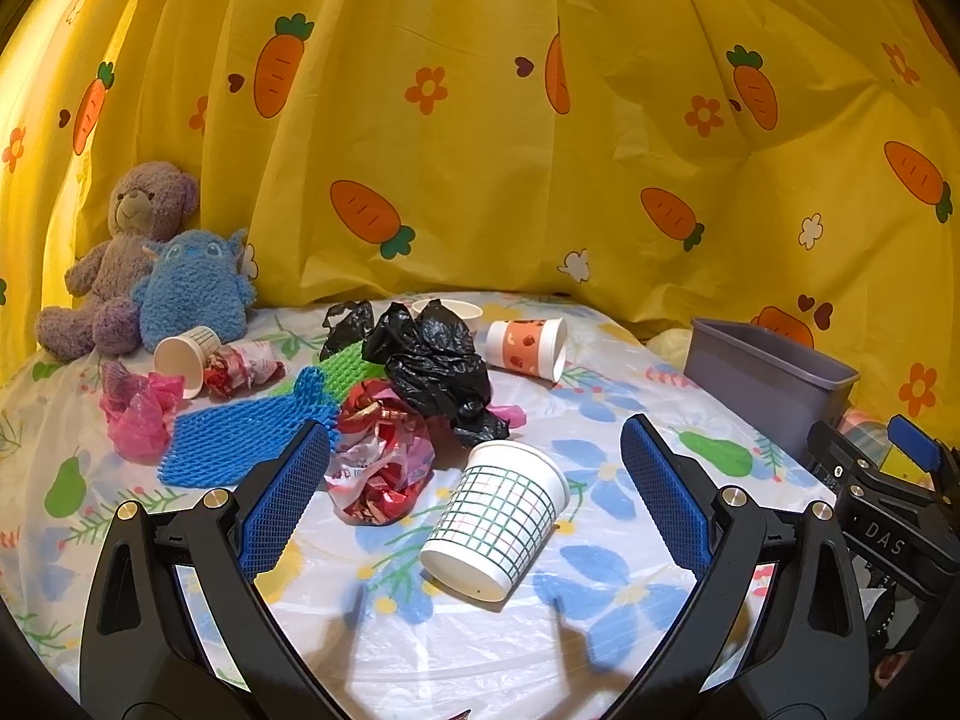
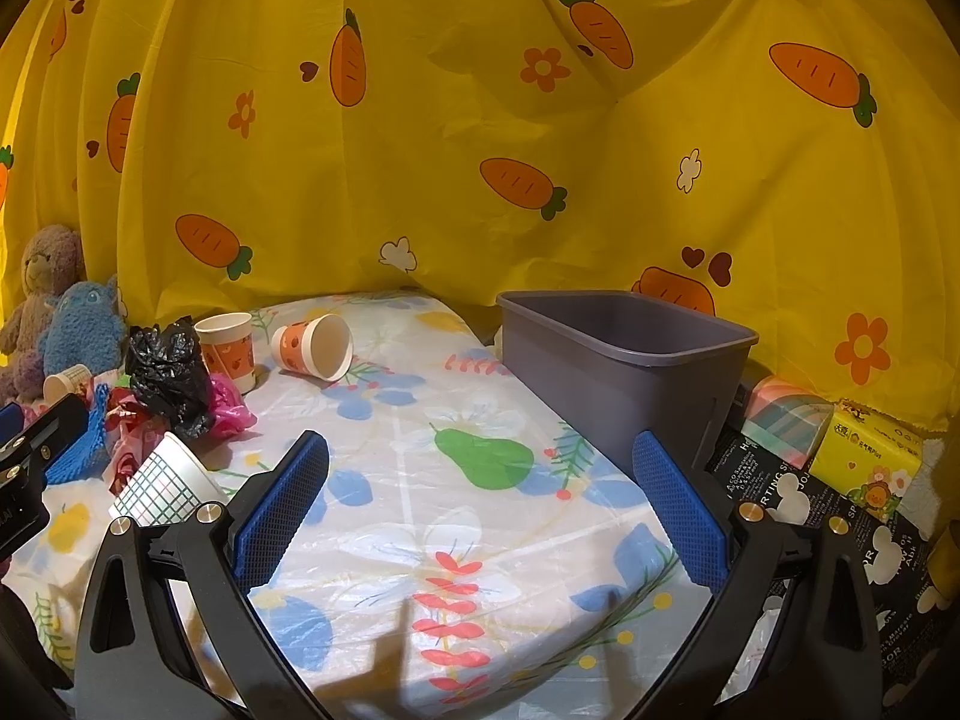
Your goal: Collect trash
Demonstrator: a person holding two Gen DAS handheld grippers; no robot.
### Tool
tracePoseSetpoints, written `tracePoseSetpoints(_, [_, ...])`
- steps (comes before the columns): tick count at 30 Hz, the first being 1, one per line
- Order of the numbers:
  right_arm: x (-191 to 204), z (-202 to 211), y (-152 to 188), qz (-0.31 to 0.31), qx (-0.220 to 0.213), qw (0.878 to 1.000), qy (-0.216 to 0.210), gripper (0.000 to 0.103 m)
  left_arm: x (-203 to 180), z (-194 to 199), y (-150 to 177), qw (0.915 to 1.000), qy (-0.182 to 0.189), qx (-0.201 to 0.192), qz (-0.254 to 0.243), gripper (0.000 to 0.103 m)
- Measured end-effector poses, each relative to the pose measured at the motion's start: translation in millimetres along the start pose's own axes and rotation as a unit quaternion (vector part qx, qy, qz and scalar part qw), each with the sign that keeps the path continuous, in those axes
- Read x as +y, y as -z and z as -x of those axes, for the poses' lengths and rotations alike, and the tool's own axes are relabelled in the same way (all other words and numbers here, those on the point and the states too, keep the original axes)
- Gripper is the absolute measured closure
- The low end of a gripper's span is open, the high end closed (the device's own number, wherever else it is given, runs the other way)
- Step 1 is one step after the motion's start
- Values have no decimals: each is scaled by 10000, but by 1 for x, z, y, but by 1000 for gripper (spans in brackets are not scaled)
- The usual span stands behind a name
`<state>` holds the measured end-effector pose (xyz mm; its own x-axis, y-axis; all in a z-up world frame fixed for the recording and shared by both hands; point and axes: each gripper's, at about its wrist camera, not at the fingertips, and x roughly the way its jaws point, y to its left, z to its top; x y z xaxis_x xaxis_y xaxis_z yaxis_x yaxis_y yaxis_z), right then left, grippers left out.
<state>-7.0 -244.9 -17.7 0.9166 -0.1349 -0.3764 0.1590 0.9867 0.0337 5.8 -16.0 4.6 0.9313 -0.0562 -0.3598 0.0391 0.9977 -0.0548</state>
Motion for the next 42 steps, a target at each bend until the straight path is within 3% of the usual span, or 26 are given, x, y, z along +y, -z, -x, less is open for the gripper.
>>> tracePoseSetpoints(42, [-5,-13,4,-8,82,9999,-59,5,6,-20,14,9998,140,164,15,7])
